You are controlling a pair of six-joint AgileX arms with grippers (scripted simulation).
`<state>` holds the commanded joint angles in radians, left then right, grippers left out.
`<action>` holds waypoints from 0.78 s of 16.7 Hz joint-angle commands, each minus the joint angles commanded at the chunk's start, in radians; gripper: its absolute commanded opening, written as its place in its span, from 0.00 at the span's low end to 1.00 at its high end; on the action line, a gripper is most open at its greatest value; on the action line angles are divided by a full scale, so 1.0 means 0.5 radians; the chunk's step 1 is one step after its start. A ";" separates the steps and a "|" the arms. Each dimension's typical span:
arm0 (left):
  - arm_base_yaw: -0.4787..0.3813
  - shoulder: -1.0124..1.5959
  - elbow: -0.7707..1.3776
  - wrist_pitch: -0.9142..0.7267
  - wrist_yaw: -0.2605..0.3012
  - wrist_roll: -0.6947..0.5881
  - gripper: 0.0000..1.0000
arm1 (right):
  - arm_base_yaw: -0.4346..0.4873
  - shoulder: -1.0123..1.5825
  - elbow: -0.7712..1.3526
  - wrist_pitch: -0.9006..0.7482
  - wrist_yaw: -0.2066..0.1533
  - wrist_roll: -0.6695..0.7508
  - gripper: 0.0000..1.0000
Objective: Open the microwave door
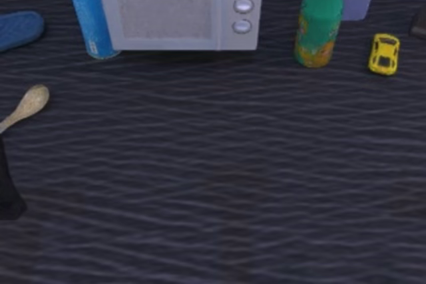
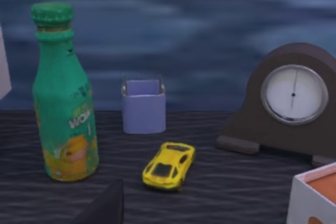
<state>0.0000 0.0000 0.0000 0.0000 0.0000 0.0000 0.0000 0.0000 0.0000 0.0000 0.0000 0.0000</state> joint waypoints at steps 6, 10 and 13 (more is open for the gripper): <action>-0.103 0.206 0.186 -0.009 -0.093 -0.043 1.00 | 0.000 0.000 0.000 0.000 0.000 0.000 1.00; -0.326 0.744 0.596 -0.018 -0.297 -0.147 1.00 | 0.000 0.000 0.000 0.000 0.000 0.000 1.00; -0.540 1.308 1.007 -0.012 -0.492 -0.259 1.00 | 0.000 0.000 0.000 0.000 0.000 0.000 1.00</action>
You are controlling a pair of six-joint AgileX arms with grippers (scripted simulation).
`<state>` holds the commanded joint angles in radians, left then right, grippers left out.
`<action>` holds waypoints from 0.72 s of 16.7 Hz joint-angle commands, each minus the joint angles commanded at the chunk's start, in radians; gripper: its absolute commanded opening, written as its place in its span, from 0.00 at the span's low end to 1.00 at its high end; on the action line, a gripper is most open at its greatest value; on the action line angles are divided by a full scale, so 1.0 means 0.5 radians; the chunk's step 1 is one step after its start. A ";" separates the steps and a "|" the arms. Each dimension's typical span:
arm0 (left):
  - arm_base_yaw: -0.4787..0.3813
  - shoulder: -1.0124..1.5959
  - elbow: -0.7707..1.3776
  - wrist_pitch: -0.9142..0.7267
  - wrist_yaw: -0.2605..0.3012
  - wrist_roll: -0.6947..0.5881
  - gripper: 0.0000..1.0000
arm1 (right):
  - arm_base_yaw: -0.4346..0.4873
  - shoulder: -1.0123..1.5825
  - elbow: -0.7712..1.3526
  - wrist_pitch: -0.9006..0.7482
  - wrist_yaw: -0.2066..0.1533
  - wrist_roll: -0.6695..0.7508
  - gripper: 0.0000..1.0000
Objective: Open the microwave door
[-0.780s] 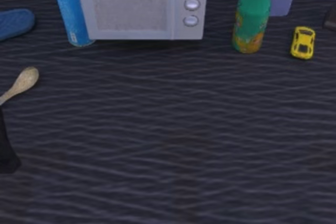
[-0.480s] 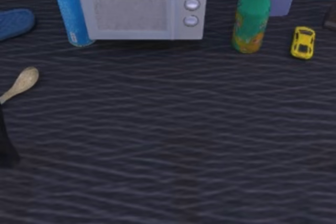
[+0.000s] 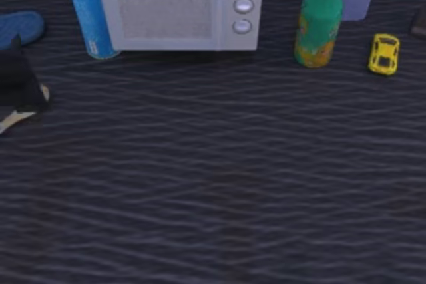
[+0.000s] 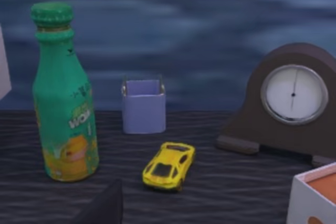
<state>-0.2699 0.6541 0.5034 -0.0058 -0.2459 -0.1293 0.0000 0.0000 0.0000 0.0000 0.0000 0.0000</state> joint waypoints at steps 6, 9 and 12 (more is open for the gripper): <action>-0.459 1.257 0.901 0.036 -0.408 -0.255 1.00 | 0.000 0.000 0.000 0.000 0.000 0.000 1.00; -0.659 1.819 1.280 0.042 -0.584 -0.360 1.00 | 0.000 0.000 0.000 0.000 0.000 0.000 1.00; -0.814 2.254 1.562 0.027 -0.723 -0.431 1.00 | 0.000 0.000 0.000 0.000 0.000 0.000 1.00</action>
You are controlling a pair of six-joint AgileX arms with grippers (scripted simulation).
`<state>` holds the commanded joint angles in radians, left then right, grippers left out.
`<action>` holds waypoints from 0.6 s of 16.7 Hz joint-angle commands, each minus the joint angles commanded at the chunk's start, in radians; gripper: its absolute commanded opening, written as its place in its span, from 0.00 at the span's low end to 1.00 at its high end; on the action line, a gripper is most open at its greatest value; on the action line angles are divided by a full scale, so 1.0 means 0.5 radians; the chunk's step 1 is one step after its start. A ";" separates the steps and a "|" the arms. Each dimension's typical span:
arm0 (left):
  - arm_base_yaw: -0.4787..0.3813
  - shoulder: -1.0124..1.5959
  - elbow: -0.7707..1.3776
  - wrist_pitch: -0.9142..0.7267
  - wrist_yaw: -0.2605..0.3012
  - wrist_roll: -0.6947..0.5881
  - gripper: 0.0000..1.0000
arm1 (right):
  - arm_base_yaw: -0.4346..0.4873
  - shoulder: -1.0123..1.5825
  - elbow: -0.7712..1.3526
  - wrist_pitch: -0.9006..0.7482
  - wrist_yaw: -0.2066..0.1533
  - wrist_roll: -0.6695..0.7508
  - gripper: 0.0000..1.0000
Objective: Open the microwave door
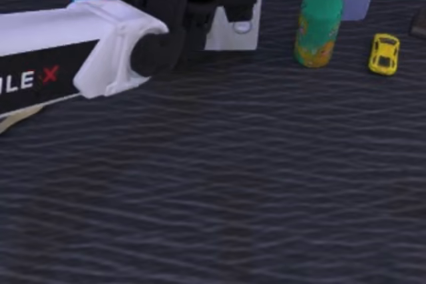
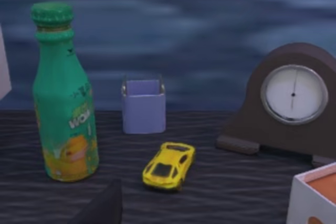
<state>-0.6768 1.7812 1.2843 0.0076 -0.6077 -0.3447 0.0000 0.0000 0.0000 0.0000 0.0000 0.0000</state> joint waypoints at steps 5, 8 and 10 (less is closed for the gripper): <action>-0.124 0.314 0.195 -0.031 -0.110 -0.043 1.00 | 0.000 0.000 0.000 0.000 0.000 0.000 1.00; -0.124 0.314 0.195 -0.031 -0.110 -0.043 1.00 | 0.000 0.000 0.000 0.000 0.000 0.000 1.00; -0.113 0.316 0.192 -0.028 -0.103 -0.039 1.00 | 0.000 0.000 0.000 0.000 0.000 0.000 1.00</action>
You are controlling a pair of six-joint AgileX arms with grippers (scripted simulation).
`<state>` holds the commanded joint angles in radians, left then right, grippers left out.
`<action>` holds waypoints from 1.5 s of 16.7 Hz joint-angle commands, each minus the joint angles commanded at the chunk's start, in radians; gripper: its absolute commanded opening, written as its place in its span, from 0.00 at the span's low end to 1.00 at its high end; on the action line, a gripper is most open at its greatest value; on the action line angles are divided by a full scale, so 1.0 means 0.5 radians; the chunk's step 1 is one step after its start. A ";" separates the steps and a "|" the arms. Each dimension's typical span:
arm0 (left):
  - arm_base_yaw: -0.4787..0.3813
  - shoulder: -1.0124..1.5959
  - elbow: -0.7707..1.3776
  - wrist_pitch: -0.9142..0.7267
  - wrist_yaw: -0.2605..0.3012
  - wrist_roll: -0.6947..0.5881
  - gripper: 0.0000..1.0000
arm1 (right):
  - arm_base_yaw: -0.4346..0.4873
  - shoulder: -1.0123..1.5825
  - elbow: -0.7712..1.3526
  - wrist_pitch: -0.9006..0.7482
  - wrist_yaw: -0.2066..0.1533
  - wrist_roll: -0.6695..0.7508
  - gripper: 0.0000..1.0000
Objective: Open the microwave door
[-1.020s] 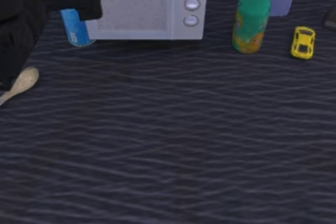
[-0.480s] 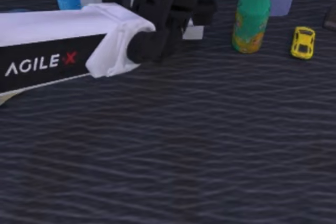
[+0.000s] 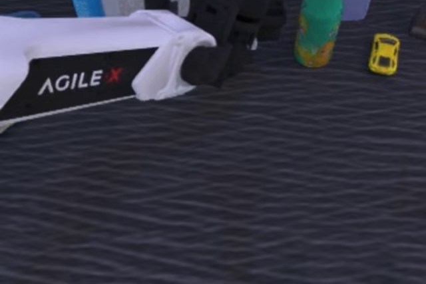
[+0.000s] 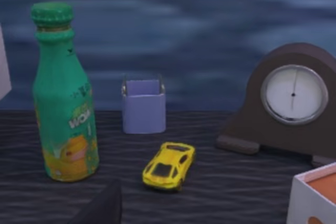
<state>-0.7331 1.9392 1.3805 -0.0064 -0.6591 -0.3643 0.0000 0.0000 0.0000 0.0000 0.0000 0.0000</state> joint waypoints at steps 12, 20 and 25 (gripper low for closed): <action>0.196 0.482 0.433 0.126 0.178 0.130 1.00 | 0.000 0.000 0.000 0.000 0.000 0.000 1.00; 0.196 0.482 0.433 0.126 0.178 0.130 0.40 | 0.000 0.000 0.000 0.000 0.000 0.000 1.00; 0.196 0.482 0.433 0.126 0.178 0.130 0.02 | 0.000 0.000 0.000 0.000 0.000 0.000 1.00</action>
<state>-0.6353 2.1801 1.5971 0.0567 -0.5703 -0.2995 0.0000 0.0000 0.0000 0.0000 0.0000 0.0000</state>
